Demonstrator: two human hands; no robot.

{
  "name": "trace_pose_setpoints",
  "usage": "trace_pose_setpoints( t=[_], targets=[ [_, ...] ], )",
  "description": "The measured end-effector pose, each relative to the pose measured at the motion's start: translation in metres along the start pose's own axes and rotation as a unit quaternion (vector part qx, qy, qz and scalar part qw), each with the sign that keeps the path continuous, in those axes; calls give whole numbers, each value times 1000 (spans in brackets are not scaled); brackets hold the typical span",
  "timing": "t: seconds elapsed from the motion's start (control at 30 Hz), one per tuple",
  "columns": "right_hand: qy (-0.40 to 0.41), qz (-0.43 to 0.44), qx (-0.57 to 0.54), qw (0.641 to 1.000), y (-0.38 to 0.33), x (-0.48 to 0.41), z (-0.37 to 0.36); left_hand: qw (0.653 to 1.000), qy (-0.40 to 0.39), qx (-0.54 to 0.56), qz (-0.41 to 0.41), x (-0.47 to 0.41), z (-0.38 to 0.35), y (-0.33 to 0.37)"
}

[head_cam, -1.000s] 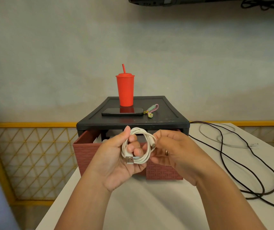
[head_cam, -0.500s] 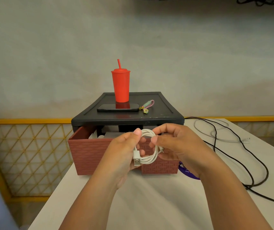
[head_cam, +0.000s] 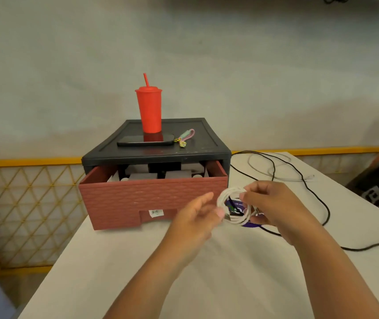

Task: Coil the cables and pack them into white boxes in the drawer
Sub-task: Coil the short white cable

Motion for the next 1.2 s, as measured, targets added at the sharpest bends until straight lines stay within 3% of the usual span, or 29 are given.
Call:
trace_pose_setpoints(
  t=[0.13, 0.43, 0.6, 0.7, 0.9, 1.07, 1.2],
  targets=[
    [11, -63, -4, 998, 45, 15, 13, 992, -37, -119, -16, -10, -39, -42],
    [12, -118, 75, 990, 104, 27, 35, 979, -7, -206, 11, -22, -92, -71],
    [7, -97, 179, 979, 108, 24, 39, 972, 3, -232, 24, -22, -98, -67],
    [-7, -86, 235, 968, 108, 24, 40, 971, 4, -238, 30, -20, -100, -63],
    [-8, -93, 221, 971, 111, 24, 46, 972, 3, -218, 82, -21, -100, -64],
    [48, -96, 222, 969, 111, 23, 48, 978, 19, -172, 114, -20, -82, -65],
    [119, -46, 313, 941, 104, 19, 43, 984, 91, -131, 75, -19, -44, -55]
  ],
)
Point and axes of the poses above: each hand's wrist, its own x-axis away from the middle knuckle, its own z-axis out of the back of the hand, y = z × x, the point moved 1 cm from there along -x, towards the middle knuckle, and after that the axes turned 12 degrees about z, right-handed, at the moved point
